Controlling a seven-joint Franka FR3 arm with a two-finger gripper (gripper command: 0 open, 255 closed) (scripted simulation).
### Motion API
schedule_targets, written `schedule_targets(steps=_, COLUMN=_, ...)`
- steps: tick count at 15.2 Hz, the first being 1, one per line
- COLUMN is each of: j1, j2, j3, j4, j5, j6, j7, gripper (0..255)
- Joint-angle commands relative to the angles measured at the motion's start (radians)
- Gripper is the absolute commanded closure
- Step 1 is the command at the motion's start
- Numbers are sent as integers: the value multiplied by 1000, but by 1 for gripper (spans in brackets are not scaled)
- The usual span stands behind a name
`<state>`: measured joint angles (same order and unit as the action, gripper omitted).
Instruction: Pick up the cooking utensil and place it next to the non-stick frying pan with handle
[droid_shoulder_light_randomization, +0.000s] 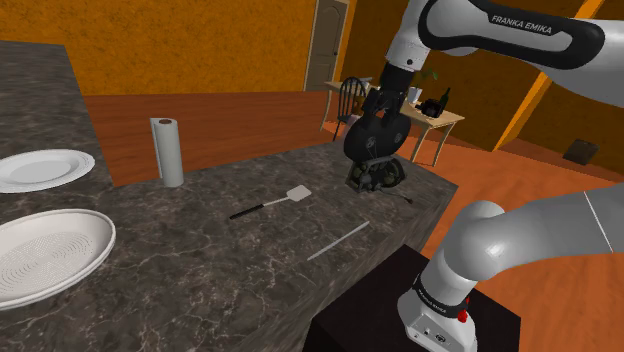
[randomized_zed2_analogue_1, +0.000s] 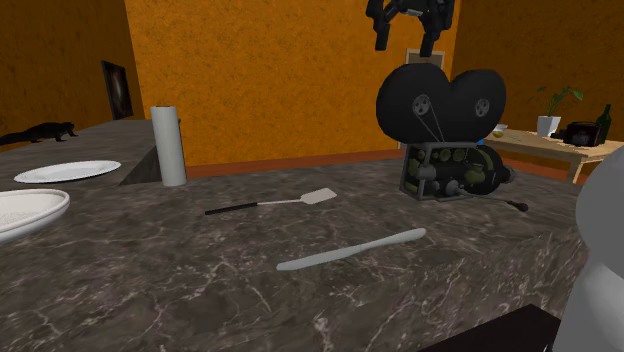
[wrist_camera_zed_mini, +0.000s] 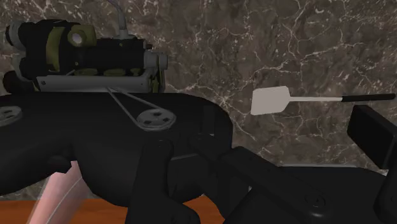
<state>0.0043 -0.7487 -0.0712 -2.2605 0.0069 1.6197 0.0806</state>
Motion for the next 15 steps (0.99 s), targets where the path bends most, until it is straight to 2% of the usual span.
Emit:
schedule_targets(steps=1, j1=0, j2=0, j3=0, j4=0, j5=0, j6=0, j7=0, gripper=0)
schedule_targets(steps=8, j1=121, j2=189, j3=-74, j4=-22, j5=-15, j6=196, j7=-334, gripper=0)
schedule_targets(steps=15, j1=235, j2=397, j3=-117, j4=2, j5=4, j6=361, j7=-664, gripper=0)
